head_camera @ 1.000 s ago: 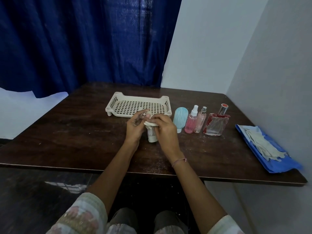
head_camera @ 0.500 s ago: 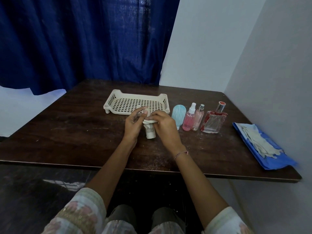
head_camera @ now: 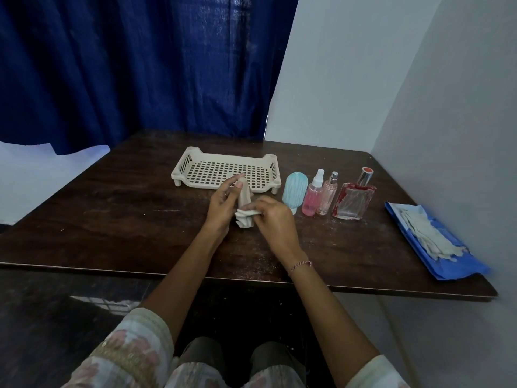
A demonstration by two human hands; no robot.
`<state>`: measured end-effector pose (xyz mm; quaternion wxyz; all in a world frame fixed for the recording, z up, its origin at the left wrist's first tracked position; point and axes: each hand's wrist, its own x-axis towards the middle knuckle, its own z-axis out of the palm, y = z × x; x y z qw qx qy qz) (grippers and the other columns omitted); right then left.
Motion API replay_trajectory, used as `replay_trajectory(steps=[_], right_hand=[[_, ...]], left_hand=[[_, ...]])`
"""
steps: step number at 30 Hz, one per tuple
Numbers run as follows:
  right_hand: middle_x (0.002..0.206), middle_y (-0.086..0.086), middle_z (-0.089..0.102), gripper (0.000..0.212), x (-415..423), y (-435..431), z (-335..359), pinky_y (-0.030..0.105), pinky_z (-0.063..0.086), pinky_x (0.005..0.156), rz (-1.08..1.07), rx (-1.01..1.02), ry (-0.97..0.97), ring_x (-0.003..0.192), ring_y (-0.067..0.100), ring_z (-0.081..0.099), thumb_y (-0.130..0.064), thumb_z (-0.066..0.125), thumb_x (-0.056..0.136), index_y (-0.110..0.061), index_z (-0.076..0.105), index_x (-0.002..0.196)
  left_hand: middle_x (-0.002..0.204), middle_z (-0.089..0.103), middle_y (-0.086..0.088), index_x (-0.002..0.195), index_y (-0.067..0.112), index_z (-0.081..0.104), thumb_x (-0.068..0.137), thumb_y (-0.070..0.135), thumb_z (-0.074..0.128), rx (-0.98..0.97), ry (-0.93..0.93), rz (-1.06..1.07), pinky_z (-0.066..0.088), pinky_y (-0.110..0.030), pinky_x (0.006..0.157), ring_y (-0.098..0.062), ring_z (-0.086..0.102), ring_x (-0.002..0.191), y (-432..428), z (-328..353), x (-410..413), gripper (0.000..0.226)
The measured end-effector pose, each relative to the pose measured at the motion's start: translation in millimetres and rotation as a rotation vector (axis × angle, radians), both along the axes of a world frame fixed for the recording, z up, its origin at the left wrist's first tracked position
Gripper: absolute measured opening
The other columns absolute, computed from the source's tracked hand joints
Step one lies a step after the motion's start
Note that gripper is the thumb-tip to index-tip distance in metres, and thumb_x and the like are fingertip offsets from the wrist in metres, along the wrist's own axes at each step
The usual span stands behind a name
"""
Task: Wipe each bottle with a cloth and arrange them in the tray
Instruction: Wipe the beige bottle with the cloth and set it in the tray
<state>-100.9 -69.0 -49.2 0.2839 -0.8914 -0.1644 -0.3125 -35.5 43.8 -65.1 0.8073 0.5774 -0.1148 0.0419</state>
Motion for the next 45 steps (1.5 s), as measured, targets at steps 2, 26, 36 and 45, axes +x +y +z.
replay_trajectory(steps=[2, 26, 36, 45], right_hand=[[0.085, 0.002, 0.07, 0.019, 4, 6, 6, 0.027, 0.051, 0.067, -0.065, -0.001, -0.061, 0.08, 0.017, 0.061, -0.001, 0.072, 0.072, -0.011, 0.074, 0.088], [0.093, 0.002, 0.071, 0.022, 9, -2, -18, 0.025, 0.051, 0.072, -0.101, 0.192, 0.064, 0.081, 0.012, 0.063, -0.001, 0.069, 0.076, -0.011, 0.071, 0.095], [0.097, 0.005, 0.058, 0.016, 6, 9, -22, 0.025, 0.05, 0.078, 0.011, 0.155, 0.009, 0.085, 0.012, 0.058, -0.002, 0.065, 0.078, -0.003, 0.068, 0.094], [0.103, 0.007, 0.063, 0.017, 4, 15, -16, 0.021, 0.044, 0.089, 0.034, 0.102, -0.025, 0.101, 0.018, 0.056, -0.013, 0.066, 0.084, -0.003, 0.072, 0.097]], left_hand=[[0.122, 0.061, 0.0, 0.117, 0.018, 0.059, 0.096, 0.015, 0.049, -0.009, -0.017, -0.021, 0.049, -0.028, 0.095, -0.017, 0.057, 0.115, 0, 1, -1, 0.023], [0.092, 0.06, -0.015, 0.129, 0.008, 0.046, 0.103, 0.019, 0.027, -0.097, 0.066, -0.081, 0.055, -0.03, 0.07, -0.02, 0.06, 0.081, -1, -1, 2, 0.034], [0.091, 0.061, -0.007, 0.129, 0.007, 0.049, 0.104, 0.024, 0.026, -0.034, -0.018, -0.021, 0.054, -0.021, 0.069, -0.004, 0.063, 0.074, -1, 0, -2, 0.038], [0.098, 0.063, -0.013, 0.128, 0.015, 0.053, 0.103, 0.029, 0.03, -0.11, 0.07, -0.077, 0.054, -0.031, 0.081, -0.019, 0.061, 0.089, 3, 5, -2, 0.037]])
